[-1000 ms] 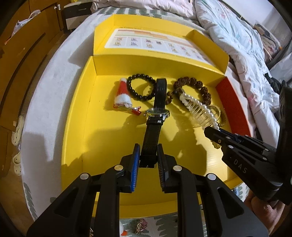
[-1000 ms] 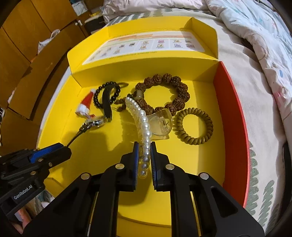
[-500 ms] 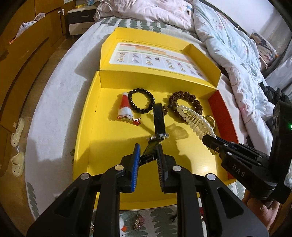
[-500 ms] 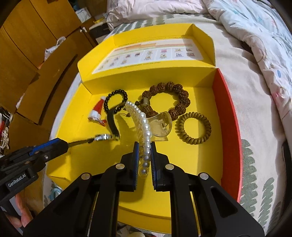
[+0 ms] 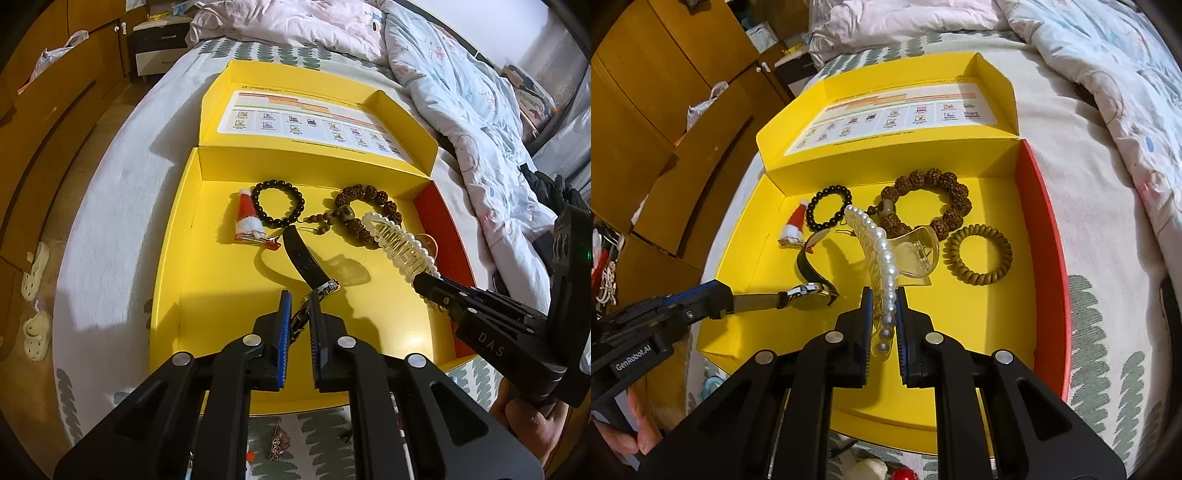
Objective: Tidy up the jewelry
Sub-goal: 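Lift the black watch and pearl hair claw out of the box over the bedspread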
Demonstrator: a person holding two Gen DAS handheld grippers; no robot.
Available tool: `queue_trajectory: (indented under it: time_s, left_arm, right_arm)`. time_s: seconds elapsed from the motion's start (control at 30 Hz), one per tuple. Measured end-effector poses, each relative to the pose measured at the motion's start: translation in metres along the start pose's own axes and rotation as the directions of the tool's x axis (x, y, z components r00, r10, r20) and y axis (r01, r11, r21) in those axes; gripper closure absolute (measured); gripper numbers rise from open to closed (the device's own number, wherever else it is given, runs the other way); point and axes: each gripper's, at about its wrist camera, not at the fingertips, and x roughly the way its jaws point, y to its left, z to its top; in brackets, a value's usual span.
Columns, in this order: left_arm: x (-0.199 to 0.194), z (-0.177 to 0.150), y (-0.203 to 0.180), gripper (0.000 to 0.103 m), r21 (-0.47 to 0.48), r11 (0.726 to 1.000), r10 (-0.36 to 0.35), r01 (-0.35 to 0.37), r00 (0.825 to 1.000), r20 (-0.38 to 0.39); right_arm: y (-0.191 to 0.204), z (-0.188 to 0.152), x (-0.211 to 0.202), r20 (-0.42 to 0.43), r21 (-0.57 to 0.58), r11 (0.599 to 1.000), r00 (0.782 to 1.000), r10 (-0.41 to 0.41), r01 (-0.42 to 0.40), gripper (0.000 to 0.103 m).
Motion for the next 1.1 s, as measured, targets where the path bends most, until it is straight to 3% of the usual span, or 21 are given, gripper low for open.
queue_trajectory:
  time_s: [0.8,1.1]
  left_arm:
    - [-0.039,0.001,-0.009,0.096,-0.013,0.999,-0.042,0.043,0.996,0.079]
    - [-0.068,0.000,-0.016,0.096,-0.007,0.998,-0.066,0.067,0.990,0.127]
  right_arm:
    - [-0.005,-0.002,-0.028,0.043,0.015,0.999,0.999,0.028,-0.028,0.090]
    - [-0.001,-0.006,-0.059,0.080,0.008,0.999,0.996,0.035,-0.036,0.090]
